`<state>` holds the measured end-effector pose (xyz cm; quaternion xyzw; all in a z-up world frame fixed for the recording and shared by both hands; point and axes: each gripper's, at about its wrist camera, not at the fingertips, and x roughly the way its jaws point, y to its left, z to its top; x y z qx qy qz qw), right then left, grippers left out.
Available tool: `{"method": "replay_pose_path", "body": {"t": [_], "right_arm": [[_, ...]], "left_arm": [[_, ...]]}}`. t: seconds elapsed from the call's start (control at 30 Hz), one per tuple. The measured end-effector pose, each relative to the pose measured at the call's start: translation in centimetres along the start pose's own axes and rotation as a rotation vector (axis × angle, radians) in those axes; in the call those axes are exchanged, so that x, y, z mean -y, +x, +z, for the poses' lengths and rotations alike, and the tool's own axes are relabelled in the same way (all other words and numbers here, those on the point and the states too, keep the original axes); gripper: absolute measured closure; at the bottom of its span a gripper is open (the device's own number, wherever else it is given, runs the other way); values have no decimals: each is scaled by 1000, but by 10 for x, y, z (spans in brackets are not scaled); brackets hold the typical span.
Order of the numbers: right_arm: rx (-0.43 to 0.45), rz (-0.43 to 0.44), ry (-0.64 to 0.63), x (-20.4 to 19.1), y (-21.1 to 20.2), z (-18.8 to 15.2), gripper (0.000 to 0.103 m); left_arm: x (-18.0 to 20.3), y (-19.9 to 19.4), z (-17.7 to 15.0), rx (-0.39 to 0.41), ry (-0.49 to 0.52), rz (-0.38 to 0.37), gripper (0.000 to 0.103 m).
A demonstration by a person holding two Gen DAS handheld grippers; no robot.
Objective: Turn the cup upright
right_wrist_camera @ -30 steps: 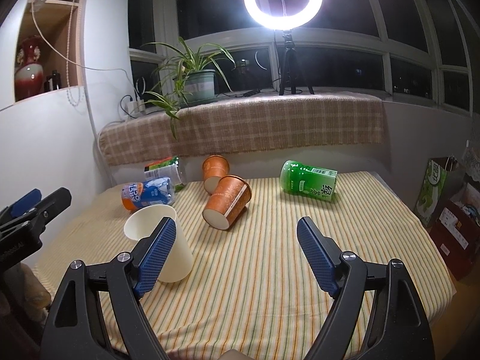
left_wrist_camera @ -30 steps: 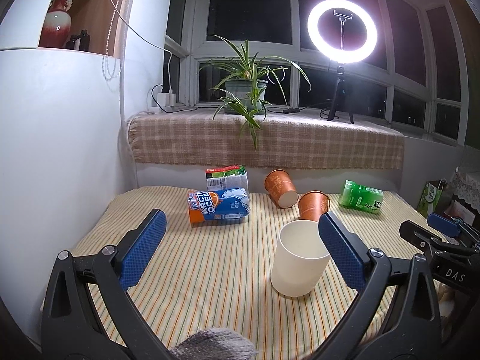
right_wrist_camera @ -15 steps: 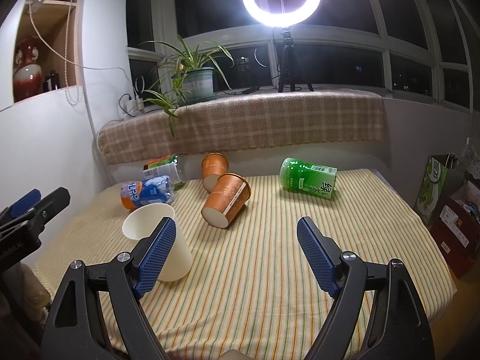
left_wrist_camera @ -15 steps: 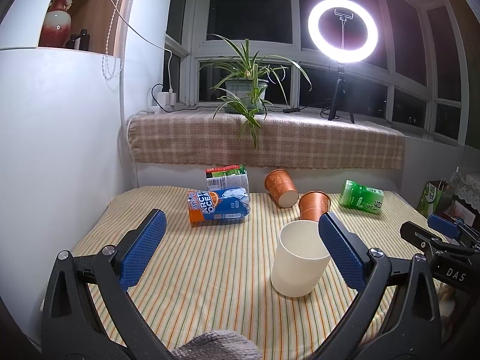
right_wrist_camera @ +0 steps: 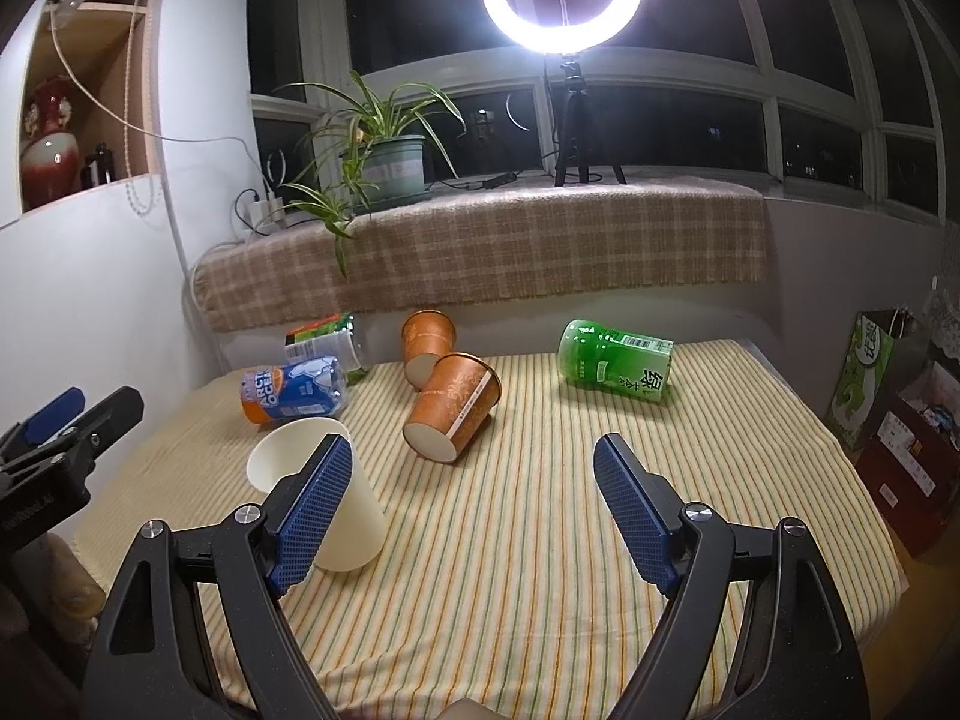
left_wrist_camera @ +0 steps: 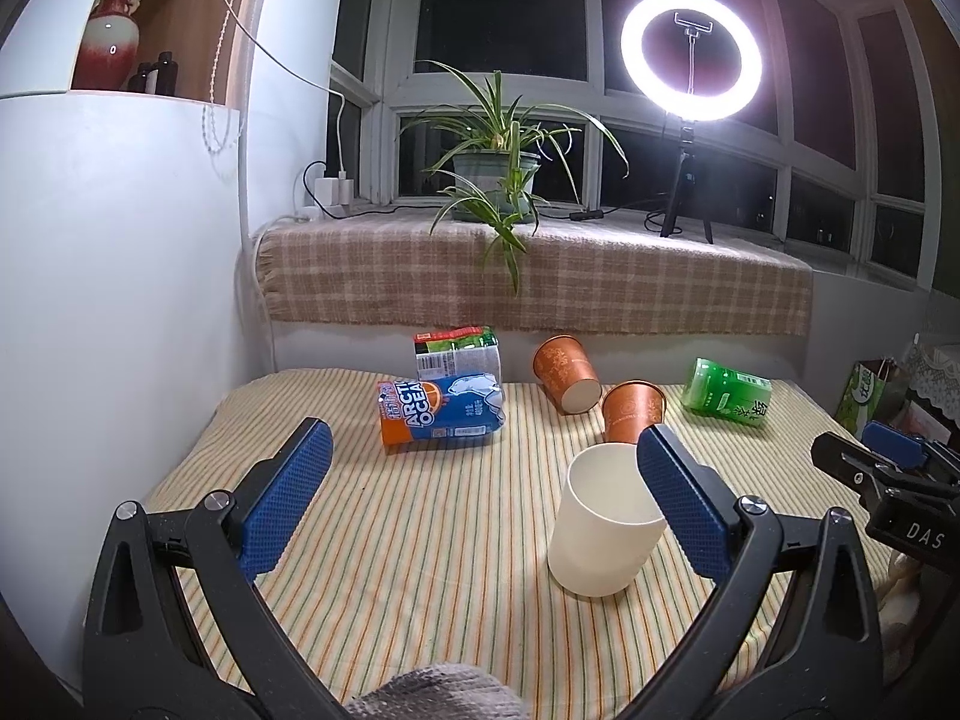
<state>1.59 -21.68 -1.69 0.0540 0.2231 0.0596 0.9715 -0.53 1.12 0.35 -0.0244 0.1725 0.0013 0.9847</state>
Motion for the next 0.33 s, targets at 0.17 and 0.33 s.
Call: {"method": "replay_pose_path", "body": {"t": [0.17, 0.33], "right_arm": [[-10, 6, 3, -2, 0, 5, 20], [-11, 5, 8, -4, 0, 9, 20]], "left_arm": [[-2, 1, 0, -3, 0, 3, 0], [-7, 5, 0, 1, 2, 6, 0]]}}
